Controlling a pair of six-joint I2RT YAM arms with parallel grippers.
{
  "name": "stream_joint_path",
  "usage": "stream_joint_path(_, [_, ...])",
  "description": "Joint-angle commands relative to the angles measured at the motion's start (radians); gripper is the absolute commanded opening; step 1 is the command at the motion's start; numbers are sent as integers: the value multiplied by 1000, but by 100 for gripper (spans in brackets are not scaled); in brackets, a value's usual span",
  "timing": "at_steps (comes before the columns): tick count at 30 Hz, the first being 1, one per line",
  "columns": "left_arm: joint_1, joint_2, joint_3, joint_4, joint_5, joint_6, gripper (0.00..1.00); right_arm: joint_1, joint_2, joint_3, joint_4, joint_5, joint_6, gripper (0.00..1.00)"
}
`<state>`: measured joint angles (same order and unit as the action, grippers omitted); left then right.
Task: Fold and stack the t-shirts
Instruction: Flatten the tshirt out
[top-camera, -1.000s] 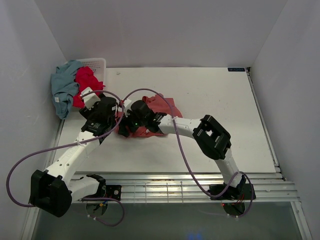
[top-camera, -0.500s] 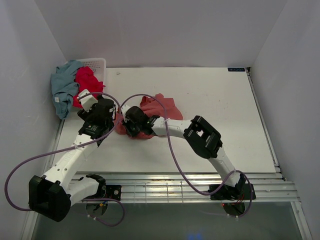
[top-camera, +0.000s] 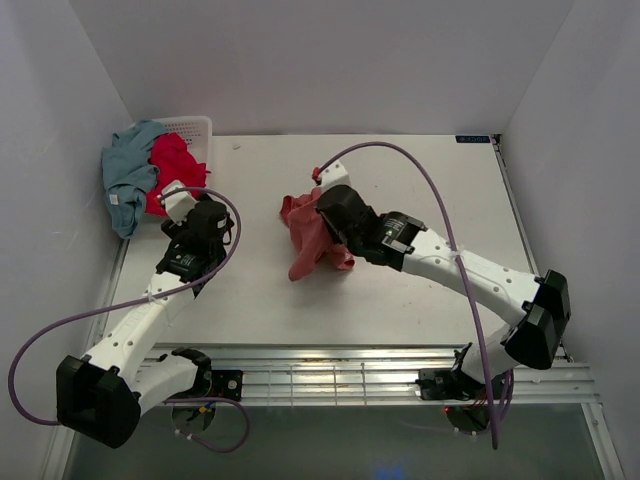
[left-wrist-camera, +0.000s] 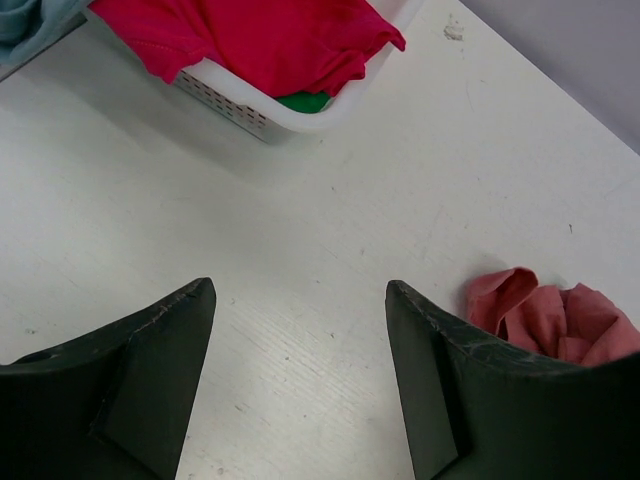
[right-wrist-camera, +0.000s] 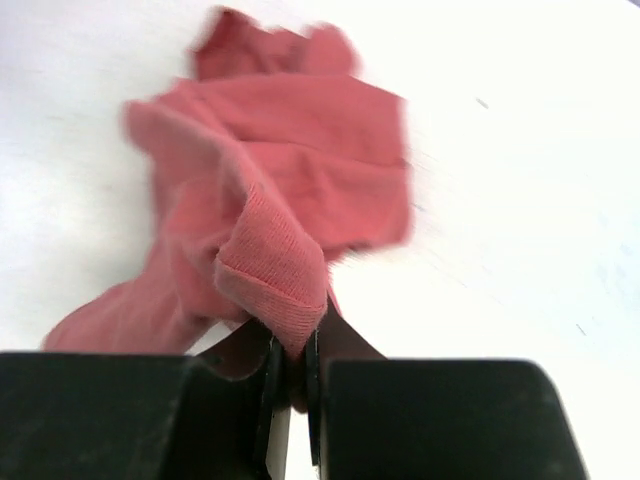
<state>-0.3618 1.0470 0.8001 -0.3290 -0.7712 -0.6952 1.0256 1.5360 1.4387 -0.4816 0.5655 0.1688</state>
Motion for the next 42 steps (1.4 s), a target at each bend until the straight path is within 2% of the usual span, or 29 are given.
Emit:
stream_joint_path(1, [4,-28,2,13,58,11,79,-77,-26,-90,-250,233,115,8])
stream_joint_path(4, [4,-36,-1,10,87,13,79,-151,-72,-185,-296,270,191,8])
stream_joint_path(9, [4,-61,-15,-1,105,22,79,-363,-106,-284,-370,309,285,8])
stream_joint_path(10, [4,-67,-18,-1,108,20,79,-383,-103,-294,-374,309,291,11])
stream_joint_path(11, [3,-74,-19,-1,121,22,79,-415,-99,-303,-380,309,291,22])
stream_joint_path(12, [3,-77,-22,-1,127,22,79,-421,-83,-304,-385,312,293,38])
stream_joint_path(13, [3,-79,-24,-1,130,22,79,-424,-74,-299,-390,315,288,78])
stream_joint_path(14, [3,-77,-25,-1,142,22,79,-423,-63,-282,-393,312,278,86])
stream_joint_path(16, [3,-73,-24,1,157,23,79,-420,-45,-267,-358,286,217,91])
stream_joint_path(20, [1,-39,-42,83,239,69,80,-410,-69,-233,-243,164,100,93])
stream_joint_path(21, [3,-7,-47,134,275,91,81,-409,-95,-248,-170,84,75,93])
stream_joint_path(24, [1,76,-33,148,299,91,80,-414,-122,-309,-53,1,8,92])
stream_joint_path(29, [0,104,-47,171,311,89,80,-441,-47,-334,21,-15,5,89])
stream_joint_path(35, [0,81,-65,171,288,100,80,-449,24,-340,75,-108,11,88])
stream_joint_path(38, [0,84,-64,168,289,100,80,-449,53,-354,98,-142,23,80])
stream_joint_path(39, [0,82,-62,168,288,100,80,-449,56,-354,98,-145,28,72])
stream_joint_path(41, [0,82,-61,163,280,100,80,-449,64,-353,86,-147,38,64])
stream_joint_path(42, [0,81,-61,162,279,99,80,-449,64,-353,75,-144,40,55])
